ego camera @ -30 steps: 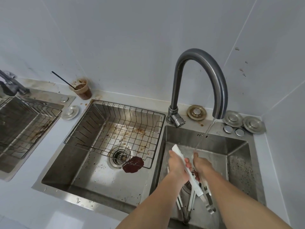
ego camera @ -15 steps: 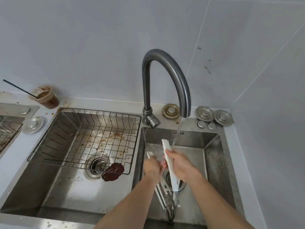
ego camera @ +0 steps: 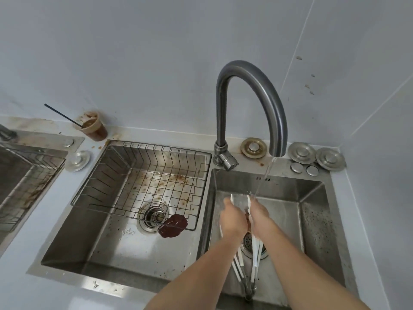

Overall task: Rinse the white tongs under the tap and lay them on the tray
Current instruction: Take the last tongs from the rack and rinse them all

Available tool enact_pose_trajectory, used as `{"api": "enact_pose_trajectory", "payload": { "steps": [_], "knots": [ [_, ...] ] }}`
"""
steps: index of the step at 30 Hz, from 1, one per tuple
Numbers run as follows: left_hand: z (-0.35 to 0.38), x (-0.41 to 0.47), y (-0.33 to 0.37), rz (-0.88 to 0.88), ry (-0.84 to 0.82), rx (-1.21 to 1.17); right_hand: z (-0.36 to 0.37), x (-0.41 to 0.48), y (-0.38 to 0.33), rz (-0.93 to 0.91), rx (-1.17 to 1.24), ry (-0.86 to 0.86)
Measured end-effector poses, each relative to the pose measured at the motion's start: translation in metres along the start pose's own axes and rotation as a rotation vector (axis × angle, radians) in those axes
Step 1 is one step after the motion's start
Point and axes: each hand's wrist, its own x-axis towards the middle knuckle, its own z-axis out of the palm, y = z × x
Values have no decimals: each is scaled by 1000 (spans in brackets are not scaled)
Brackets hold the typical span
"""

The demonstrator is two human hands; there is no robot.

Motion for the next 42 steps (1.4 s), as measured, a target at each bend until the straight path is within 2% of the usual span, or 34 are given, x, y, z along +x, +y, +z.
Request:
{"api": "enact_pose_trajectory", "payload": {
  "steps": [4, 8, 12, 14, 16, 19, 24, 27, 30, 33, 37, 39, 42],
  "knots": [
    [-11, 4, 14, 107, 116, 217, 8, 3, 3, -228, 77, 88],
    [-13, 2, 27, 149, 124, 271, 8, -1, 7, -496, -84, 63],
    [-14, -6, 32, 157, 173, 177, -2, -6, 1, -401, -132, -171],
    [-15, -13, 32, 185, 176, 51, -6, -5, 0, -406, -203, -215],
    [-15, -23, 31, 234, 154, -66, -9, -3, 2, -462, -236, -132],
    [-12, -34, 29, 271, 142, -120, -11, 1, 5, -527, -235, -13],
    [-10, -44, 21, 283, 155, -159, -11, 8, 2, -547, -504, 167],
    [-8, -49, 19, 285, 153, -195, -7, 8, -3, -507, -668, 143],
    [-4, -53, 17, 285, 158, -194, -7, 7, -1, -389, -696, 135],
    [-9, -45, 13, 223, 152, -187, -2, 2, 5, -420, -716, 83],
    [-19, -28, 2, 147, 142, -169, 1, -2, 7, -353, -420, 31],
    [-20, -27, 0, 159, 168, -147, -3, -2, 4, -323, -340, 57],
    [-16, -36, 5, 225, 165, -208, -7, 1, 2, -492, -591, 234]
  ]
}}
